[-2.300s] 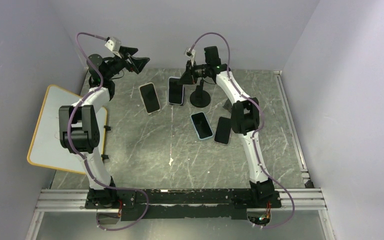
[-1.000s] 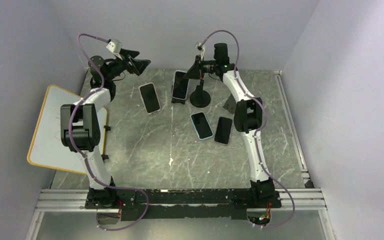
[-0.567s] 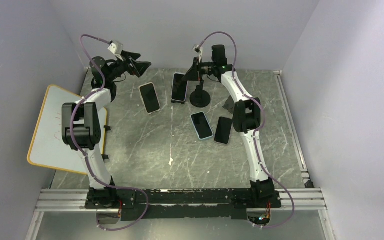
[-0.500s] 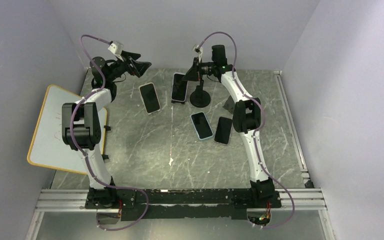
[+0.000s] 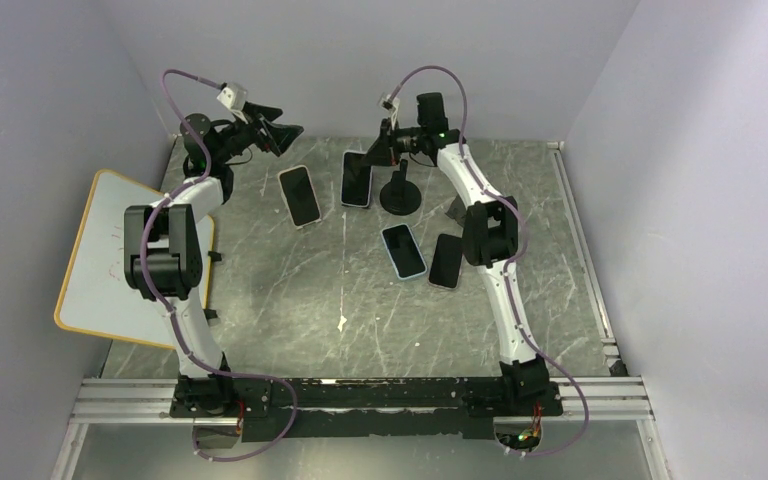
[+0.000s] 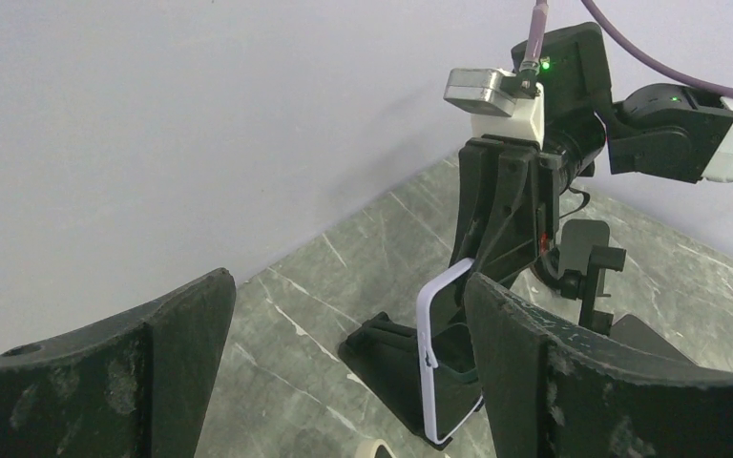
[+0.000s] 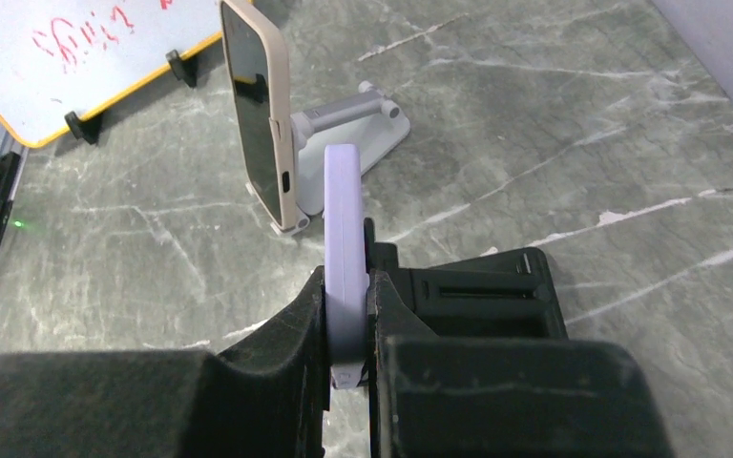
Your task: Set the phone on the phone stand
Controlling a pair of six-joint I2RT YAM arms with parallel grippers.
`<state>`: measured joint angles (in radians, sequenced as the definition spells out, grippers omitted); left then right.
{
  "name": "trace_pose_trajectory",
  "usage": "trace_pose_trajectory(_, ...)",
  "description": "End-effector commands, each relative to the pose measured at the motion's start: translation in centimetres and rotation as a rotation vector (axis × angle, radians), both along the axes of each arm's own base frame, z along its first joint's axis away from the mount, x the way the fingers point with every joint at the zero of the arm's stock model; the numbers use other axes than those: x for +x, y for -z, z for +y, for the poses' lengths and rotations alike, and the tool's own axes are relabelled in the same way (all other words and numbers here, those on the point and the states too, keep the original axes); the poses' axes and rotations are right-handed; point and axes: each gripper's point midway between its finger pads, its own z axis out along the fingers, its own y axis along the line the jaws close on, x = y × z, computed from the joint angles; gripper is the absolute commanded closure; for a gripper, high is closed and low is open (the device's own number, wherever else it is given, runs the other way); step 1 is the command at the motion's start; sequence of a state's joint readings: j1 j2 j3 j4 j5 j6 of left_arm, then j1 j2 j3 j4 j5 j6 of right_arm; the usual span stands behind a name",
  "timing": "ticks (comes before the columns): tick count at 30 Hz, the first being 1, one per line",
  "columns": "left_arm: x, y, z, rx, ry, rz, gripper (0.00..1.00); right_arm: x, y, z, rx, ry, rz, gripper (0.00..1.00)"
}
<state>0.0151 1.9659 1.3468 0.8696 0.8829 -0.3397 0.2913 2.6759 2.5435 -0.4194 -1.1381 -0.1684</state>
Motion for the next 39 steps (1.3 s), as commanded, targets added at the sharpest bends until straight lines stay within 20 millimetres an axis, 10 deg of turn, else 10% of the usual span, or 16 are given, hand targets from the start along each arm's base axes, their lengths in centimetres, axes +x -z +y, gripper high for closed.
trace_pose_trajectory(1,0.1,0.4,-0.3,0.014,0.022,-0.019,0.06,0.9,4.4,0.1,-0.074,0.038,-0.010,1.00)
trace_pose_trajectory(9,0.2,0.7,0.0,0.009,0.023,-0.012,0.06,1.6,4.9,-0.4,-0.120,0.081,-0.027,0.86)
trace_pose_trajectory(16,0.0,0.6,-0.1,0.005,0.034,-0.013,0.06,2.1,4.1,-0.9,-0.145,0.113,-0.052,0.24)
trace_pose_trajectory(39,-1.2,-1.7,-0.3,0.017,0.013,-0.054,0.06,5.3,-12.3,-9.5,-0.051,0.371,-0.260,0.00)
